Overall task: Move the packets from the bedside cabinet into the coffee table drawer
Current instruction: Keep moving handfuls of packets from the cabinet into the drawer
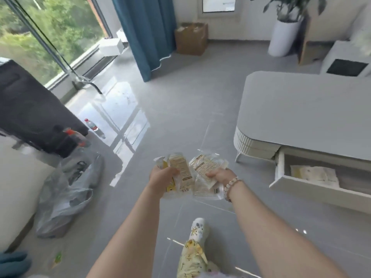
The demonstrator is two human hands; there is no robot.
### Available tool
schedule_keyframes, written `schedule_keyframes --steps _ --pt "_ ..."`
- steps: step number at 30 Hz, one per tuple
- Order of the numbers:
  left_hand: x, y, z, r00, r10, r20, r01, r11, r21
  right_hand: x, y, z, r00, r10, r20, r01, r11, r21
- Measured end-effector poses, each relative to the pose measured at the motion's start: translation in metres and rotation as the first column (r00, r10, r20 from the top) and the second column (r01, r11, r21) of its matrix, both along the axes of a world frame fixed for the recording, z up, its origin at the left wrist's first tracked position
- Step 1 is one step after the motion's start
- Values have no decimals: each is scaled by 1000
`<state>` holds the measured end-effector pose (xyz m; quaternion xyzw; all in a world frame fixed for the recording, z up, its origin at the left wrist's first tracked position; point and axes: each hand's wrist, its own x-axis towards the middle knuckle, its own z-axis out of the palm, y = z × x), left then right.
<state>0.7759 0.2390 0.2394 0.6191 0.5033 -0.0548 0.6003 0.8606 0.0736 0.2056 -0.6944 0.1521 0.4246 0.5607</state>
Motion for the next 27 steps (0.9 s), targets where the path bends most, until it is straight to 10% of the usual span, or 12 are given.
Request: schedule_keyframes --steps 17,27 --pt "253 -144 -17 827 -563 -3 559 822 -110 131 -154 4 808 -590 1 586 803 -106" --pt "333 -246 -30 546 -836 -54 826 548 -128 148 -234 15 563 -827 8 817 554 -162"
